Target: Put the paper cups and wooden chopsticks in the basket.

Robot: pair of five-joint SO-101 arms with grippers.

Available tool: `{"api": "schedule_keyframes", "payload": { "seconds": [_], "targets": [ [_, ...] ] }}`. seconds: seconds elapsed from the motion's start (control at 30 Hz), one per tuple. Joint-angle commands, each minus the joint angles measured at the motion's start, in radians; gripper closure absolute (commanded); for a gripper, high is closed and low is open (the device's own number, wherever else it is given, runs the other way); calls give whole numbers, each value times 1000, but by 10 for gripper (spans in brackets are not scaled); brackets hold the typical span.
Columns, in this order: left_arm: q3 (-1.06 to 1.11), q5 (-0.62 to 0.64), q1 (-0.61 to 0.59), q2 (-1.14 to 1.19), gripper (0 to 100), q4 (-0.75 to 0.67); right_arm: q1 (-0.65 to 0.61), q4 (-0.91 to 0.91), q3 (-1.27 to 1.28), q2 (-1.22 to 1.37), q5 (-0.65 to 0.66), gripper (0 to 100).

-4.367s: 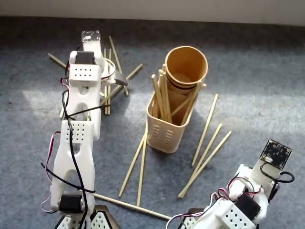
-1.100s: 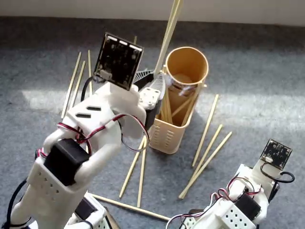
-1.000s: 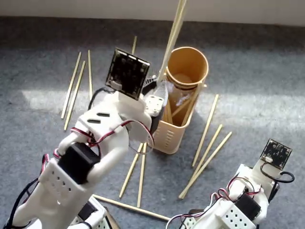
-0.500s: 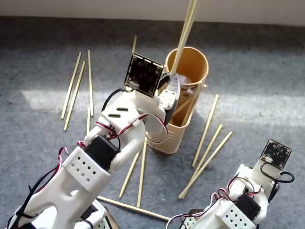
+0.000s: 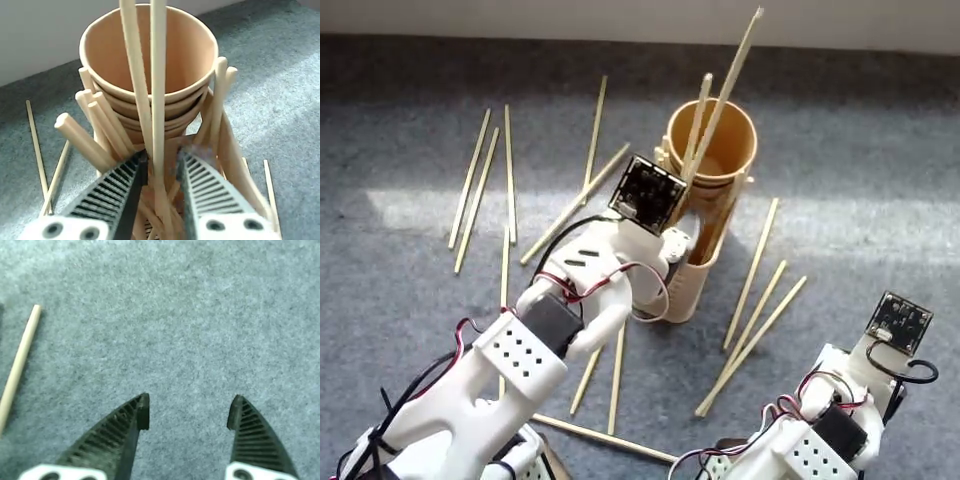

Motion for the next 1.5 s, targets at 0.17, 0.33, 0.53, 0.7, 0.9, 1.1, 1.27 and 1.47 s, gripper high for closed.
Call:
{"api": "schedule_keyframes", "payload": {
  "seconds": [0.17,0.33,0.53,0.7,0.9,1.1,1.27,1.47],
  "targets": [
    [-35,-72,7,-76,751,-9,-4,5,130,7,-6,743],
    [-70,-123,-10,-229,804,-9,-4,5,130,7,-6,743],
    [-58,-124,-31,-443,818,-9,-2,5,130,5,-8,743],
    [-59,-61,-59,-526,818,54,-5,5,130,5,-8,743],
    [-59,120,-84,-524,818,86,-5,5,130,5,-8,743],
    [-68,287,-104,-526,818,133,-147,5,130,5,-8,743],
    [-125,315,-101,-535,818,229,-354,5,130,5,-8,743],
    [-159,311,-107,-533,818,259,-297,4,130,5,-8,743]
  ]
}}
